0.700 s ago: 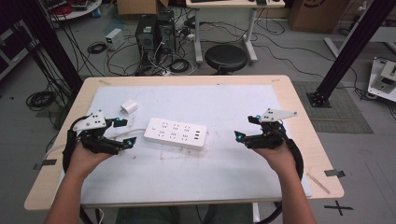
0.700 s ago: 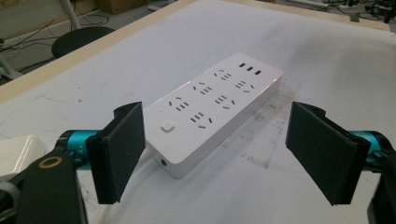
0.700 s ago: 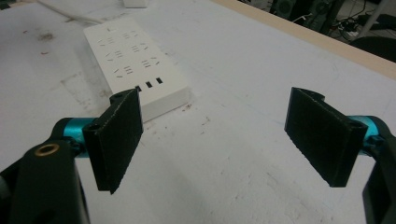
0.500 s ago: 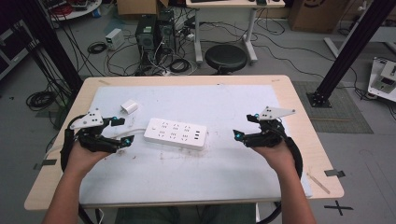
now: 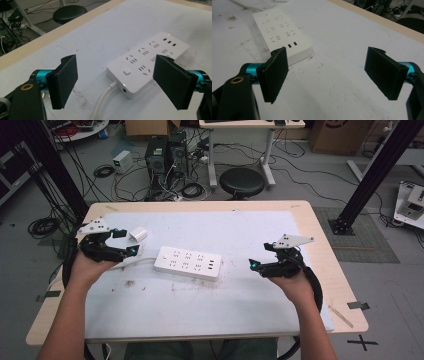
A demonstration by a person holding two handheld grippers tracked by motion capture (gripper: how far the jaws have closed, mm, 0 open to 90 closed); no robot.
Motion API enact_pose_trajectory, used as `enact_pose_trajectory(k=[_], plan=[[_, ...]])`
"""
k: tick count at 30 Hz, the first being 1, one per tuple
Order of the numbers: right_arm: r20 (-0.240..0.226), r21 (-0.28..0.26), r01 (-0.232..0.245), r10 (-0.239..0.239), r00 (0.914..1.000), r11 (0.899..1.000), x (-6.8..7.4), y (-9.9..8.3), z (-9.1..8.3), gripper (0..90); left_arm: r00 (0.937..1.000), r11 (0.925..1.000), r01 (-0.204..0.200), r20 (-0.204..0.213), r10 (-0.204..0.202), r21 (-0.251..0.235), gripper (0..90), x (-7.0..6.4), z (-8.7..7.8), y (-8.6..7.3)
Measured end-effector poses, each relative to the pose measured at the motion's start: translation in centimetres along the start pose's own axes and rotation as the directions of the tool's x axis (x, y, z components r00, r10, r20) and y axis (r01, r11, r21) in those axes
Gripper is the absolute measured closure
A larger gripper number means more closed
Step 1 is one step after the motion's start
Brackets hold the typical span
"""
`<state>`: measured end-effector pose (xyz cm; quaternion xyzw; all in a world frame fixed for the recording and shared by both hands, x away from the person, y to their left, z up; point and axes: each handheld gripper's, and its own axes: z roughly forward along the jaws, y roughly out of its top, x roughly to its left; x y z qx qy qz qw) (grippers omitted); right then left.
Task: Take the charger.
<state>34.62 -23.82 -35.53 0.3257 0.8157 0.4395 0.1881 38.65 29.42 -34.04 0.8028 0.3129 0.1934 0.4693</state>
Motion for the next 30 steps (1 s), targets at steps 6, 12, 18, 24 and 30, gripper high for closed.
enact_pose_trajectory(k=[6,12,18,24,30], plan=[[0.005,-0.003,-0.009,0.009,1.0,1.0,-0.1,-0.4,-0.3,19.8,0.9998,0.9982,0.008,-0.021,-0.007,0.059,20.0,1.8,1.6,1.4],[0.002,0.003,-0.011,0.011,0.9999,1.0,-0.1,-0.7,-0.1,19.8,0.9989,0.9935,0.025,-0.044,-0.02,0.111,20.0,3.6,4.2,2.2],[-0.004,0.005,-0.016,0.016,0.9999,1.0,0.2,-1.0,0.1,19.8,0.9957,0.9899,0.066,-0.072,-0.057,0.126,20.0,5.4,6.1,1.2],[-0.002,0.017,-0.025,0.025,0.9997,1.0,0.3,-1.1,0.4,19.8,0.9923,0.9756,0.094,-0.098,-0.076,0.198,20.0,8.1,8.0,-0.3],[0.01,0.016,-0.036,0.036,0.9993,0.999,0.2,-1.4,0.2,19.8,0.9901,0.9677,0.116,-0.104,-0.095,0.224,20.0,10.1,10.0,-1.6]])
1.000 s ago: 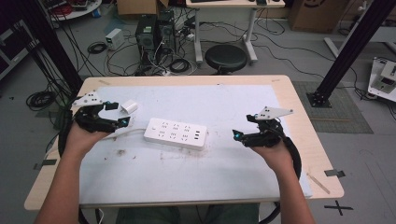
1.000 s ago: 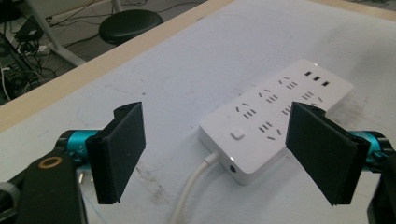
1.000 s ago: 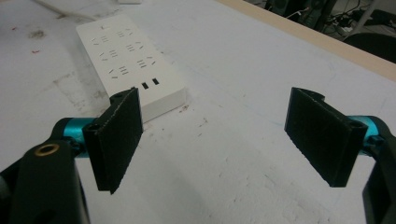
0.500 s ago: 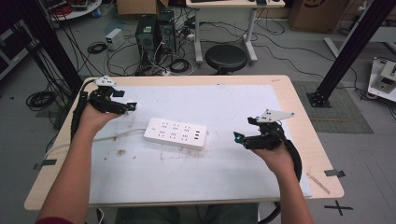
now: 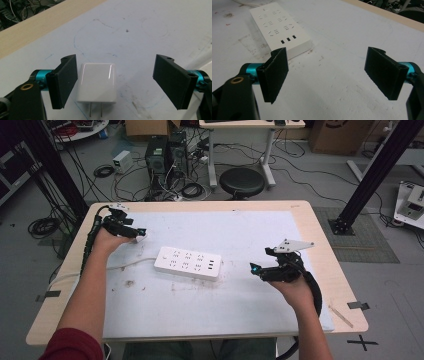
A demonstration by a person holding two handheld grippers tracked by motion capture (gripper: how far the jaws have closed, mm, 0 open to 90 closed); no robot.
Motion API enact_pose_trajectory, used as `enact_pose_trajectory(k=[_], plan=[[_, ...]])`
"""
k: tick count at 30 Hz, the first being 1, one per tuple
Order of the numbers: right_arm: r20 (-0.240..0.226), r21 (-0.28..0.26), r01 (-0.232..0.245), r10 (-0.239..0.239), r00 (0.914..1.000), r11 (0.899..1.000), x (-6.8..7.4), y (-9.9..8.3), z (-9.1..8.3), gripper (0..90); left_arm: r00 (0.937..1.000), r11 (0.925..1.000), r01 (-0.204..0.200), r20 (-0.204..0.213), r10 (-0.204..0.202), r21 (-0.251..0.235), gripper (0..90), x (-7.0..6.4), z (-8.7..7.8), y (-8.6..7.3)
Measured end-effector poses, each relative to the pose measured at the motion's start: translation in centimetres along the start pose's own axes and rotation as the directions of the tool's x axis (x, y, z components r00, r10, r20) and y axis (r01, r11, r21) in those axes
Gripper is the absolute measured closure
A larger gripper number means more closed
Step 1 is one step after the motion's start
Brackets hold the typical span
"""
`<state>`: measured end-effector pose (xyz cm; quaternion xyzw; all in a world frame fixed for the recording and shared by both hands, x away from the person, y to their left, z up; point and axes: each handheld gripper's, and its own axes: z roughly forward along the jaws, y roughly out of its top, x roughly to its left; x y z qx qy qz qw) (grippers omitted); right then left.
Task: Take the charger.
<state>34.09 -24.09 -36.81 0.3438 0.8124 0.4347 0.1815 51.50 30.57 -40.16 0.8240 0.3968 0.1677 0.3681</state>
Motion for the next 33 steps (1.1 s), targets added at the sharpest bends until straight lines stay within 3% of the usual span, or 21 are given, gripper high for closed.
enact_pose_trajectory(k=[6,7,18,25,33], plan=[[0.014,0.002,-0.007,0.007,0.9999,1.0,0.0,-0.1,0.0,19.8,0.9998,0.9998,0.013,0.012,-0.013,0.014,20.0,0.7,1.4,-1.0],[0.013,0.001,-0.011,0.011,0.9999,1.0,0.0,0.0,0.1,19.8,0.9999,0.9996,0.011,-0.005,-0.011,0.024,20.0,0.8,1.6,-1.1],[0.007,0.004,-0.002,0.002,1.0,1.0,0.5,0.4,0.5,19.8,0.9995,0.9983,0.032,-0.007,-0.031,0.049,20.7,1.1,2.2,-1.7],[0.006,-0.007,-0.001,0.001,1.0,1.0,0.7,0.4,0.3,19.8,0.9993,0.9964,0.015,-0.037,-0.012,0.084,26.0,1.3,2.3,-1.8],[0.013,-0.004,-0.01,0.01,0.9999,1.0,0.4,0.2,0.0,19.8,0.9992,0.9941,0.015,-0.038,-0.011,0.108,32.4,1.2,2.8,-2.0]])
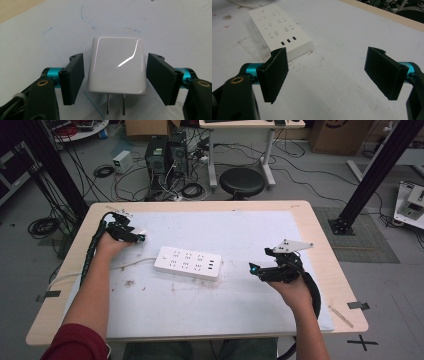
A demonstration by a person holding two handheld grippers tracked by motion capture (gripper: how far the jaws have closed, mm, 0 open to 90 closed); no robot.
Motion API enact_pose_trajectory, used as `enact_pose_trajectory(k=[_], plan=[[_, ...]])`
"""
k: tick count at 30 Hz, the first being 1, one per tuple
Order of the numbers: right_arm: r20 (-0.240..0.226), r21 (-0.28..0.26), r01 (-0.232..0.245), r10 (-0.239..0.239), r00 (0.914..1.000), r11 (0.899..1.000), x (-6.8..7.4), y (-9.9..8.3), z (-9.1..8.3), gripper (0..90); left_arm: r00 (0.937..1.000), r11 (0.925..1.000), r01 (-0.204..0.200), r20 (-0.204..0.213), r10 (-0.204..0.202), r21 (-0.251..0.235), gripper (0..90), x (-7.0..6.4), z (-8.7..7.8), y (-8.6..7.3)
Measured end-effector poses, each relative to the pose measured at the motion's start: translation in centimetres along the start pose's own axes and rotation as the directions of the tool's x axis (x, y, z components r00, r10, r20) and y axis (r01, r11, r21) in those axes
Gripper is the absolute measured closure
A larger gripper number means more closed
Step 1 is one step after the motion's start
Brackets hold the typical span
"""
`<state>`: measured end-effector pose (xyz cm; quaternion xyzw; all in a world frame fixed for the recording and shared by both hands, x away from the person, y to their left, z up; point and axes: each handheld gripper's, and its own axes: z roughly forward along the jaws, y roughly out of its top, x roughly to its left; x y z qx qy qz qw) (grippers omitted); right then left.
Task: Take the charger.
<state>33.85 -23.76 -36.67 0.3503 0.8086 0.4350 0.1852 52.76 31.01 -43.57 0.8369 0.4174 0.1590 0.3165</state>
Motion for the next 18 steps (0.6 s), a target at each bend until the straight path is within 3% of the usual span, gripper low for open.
enact_pose_trajectory(k=[5,10,14,15,18], plan=[[0.002,-0.004,0.002,-0.002,1.0,1.0,0.0,0.1,0.0,19.8,1.0,1.0,-0.001,0.001,0.001,0.008,34.6,0.0,0.3,0.0],[-0.002,0.006,0.002,-0.002,1.0,1.0,0.0,0.0,0.3,19.8,0.9999,1.0,-0.006,0.008,0.006,-0.001,42.3,0.0,0.2,0.0],[-0.006,0.008,-0.001,0.001,1.0,1.0,0.1,0.1,0.6,19.8,0.9999,1.0,-0.001,0.01,0.001,0.006,42.4,-0.1,0.1,0.0],[-0.007,0.008,0.003,-0.003,1.0,1.0,0.0,0.2,0.6,19.8,0.9998,0.9997,-0.02,0.003,0.02,0.017,42.5,-0.3,-0.2,0.1],[-0.007,0.003,0.01,-0.01,0.9999,1.0,-0.1,0.4,0.4,19.8,0.9996,0.9996,-0.028,0.005,0.028,0.005,42.5,-0.6,-1.0,0.4]])
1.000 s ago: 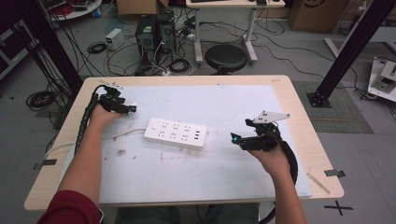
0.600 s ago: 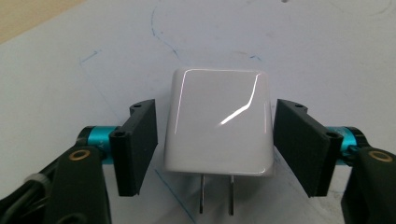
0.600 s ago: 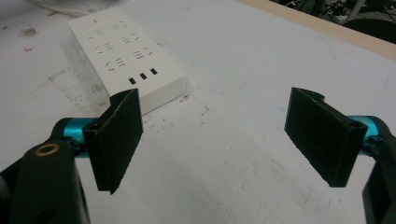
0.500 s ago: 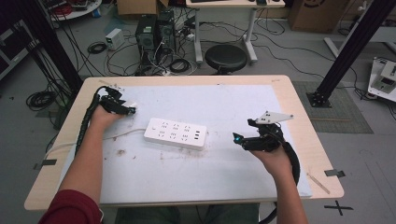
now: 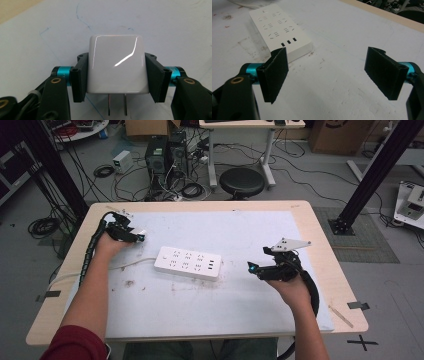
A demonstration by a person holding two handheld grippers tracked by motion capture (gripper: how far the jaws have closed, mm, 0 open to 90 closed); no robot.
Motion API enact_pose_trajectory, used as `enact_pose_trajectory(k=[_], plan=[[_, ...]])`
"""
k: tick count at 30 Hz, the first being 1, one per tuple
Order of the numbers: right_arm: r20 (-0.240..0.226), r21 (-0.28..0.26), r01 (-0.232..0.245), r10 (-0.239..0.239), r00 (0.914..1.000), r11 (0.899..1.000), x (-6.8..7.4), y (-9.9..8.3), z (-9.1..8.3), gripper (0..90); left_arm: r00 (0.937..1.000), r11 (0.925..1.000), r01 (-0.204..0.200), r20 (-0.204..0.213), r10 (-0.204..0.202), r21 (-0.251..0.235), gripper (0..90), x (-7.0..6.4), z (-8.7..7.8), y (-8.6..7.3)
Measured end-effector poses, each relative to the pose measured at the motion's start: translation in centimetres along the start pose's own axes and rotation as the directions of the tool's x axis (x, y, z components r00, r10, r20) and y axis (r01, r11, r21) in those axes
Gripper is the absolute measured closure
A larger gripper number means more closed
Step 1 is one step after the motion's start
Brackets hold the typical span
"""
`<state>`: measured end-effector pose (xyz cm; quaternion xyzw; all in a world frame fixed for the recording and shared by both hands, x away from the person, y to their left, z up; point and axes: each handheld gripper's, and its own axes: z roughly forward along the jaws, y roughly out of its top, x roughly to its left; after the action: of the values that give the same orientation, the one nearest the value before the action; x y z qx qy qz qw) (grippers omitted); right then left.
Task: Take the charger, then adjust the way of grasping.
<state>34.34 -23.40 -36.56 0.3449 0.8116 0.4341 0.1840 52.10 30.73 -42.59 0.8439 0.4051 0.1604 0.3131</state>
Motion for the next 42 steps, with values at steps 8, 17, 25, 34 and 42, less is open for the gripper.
enact_pose_trajectory(k=[8,17,25,34,42], plan=[[-0.009,-0.01,0.015,-0.015,0.9998,1.0,-0.3,0.8,-1.0,19.8,0.9977,0.9949,-0.067,-0.016,0.066,-0.075,42.5,-2.2,-6.1,1.5],[-0.031,-0.026,0.025,-0.026,0.9992,0.999,-0.3,0.8,-2.2,19.8,0.9809,0.9756,-0.193,0.007,0.194,-0.105,42.5,-8.1,-12.4,2.0],[-0.043,-0.024,0.022,-0.023,0.9988,0.999,-0.8,0.4,-3.1,19.8,0.9678,0.9627,-0.237,0.056,0.245,-0.131,42.5,-11.4,-14.1,0.6],[-0.058,-0.018,0.028,-0.029,0.9979,0.999,-0.8,0.5,-2.8,19.8,0.9538,0.9487,-0.258,0.108,0.281,-0.182,42.5,-13.1,-13.8,-0.8],[-0.087,-0.01,0.051,-0.051,0.9949,0.999,-0.3,1.0,-2.3,19.8,0.923,0.924,-0.327,0.143,0.357,-0.198,42.5,-15.0,-12.9,-0.4]])
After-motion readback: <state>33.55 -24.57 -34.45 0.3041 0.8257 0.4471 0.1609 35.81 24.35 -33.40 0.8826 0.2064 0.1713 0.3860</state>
